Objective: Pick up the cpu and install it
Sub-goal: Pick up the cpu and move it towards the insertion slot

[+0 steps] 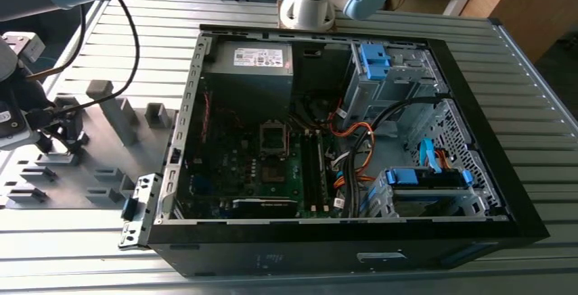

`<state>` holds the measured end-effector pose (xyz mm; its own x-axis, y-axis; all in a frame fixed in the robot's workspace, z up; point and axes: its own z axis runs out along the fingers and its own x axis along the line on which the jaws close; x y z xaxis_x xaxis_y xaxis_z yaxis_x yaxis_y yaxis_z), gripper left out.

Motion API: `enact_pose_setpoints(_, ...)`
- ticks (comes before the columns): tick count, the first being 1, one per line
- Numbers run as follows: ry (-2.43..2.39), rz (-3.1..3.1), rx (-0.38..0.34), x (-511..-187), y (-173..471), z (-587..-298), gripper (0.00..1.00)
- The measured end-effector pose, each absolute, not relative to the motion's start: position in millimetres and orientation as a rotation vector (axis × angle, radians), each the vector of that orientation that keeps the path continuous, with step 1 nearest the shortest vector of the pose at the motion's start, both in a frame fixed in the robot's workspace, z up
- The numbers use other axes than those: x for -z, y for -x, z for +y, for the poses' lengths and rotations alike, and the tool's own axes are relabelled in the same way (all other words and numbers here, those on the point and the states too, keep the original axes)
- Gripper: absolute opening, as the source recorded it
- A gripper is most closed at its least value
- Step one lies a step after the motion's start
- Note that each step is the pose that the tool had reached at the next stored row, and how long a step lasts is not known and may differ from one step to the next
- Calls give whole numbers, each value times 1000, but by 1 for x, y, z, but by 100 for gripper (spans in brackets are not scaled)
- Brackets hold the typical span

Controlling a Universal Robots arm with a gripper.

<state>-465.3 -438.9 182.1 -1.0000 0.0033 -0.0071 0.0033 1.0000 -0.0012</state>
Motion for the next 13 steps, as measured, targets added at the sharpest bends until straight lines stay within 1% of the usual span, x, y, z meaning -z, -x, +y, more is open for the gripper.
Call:
enact_pose_setpoints(8, -5, 3134, 2, -182, 465, -439, 47)
enact_pose_setpoints(13, -5, 3134, 2, -188, 465, -439, 47)
